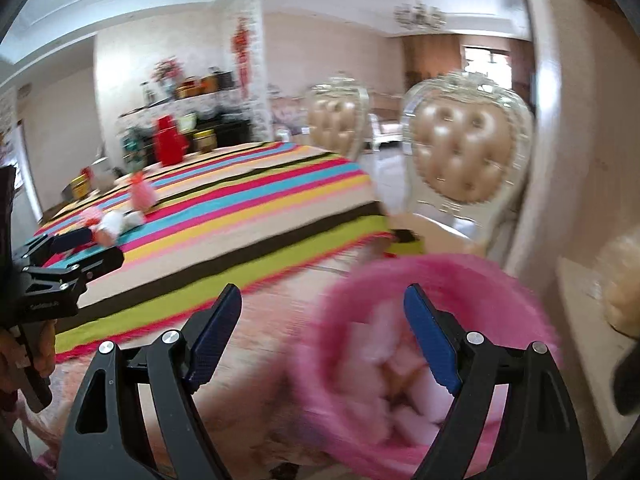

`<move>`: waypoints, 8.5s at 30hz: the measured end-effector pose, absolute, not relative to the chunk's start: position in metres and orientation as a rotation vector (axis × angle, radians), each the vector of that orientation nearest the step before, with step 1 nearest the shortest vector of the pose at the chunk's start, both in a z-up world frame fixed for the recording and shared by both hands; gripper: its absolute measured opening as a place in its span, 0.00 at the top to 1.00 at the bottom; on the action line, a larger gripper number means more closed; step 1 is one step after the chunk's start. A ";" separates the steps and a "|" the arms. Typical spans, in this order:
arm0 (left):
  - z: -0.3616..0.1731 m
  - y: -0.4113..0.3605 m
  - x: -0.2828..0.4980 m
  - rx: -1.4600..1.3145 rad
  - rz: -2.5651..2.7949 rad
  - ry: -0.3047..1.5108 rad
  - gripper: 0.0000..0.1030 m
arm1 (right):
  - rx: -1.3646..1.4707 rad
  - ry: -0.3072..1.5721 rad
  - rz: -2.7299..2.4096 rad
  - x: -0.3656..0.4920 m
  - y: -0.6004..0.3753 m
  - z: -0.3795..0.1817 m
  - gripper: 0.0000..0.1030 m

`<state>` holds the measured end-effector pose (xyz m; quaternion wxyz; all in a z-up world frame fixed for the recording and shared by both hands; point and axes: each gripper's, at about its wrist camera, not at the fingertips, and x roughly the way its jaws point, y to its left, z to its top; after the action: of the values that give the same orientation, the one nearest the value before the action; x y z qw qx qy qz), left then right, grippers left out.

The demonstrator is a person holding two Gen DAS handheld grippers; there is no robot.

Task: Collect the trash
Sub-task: 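Open both tools to drop the foam block and tissue into the bin, then move both tools back over the table toward the remaining trash, then grasp the white paper cup with the right tool while the left tool grasps the plastic bag, then carry the paper cup and plastic bag to the pink bin, then open both tools to drop the paper cup and bag into the bin, then move both tools back over the table toward the remaining trash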

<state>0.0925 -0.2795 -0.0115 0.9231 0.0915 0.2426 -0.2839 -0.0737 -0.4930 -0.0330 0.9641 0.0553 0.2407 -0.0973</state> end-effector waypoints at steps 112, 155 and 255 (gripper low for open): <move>-0.033 -0.007 0.192 0.004 -0.043 0.591 0.72 | -0.005 0.645 0.252 0.174 -0.195 -0.042 0.53; -0.018 -0.133 0.067 0.076 -0.310 0.469 0.71 | 0.043 0.512 0.138 0.010 -0.317 -0.040 0.52; -0.045 0.038 0.269 0.003 0.137 0.719 0.05 | 0.015 0.736 0.150 0.229 -0.212 -0.063 0.18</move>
<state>0.2693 0.0380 -0.0446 0.9338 0.0014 0.3516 0.0668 0.2286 -0.2116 -0.0633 0.9304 0.0073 0.3592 0.0730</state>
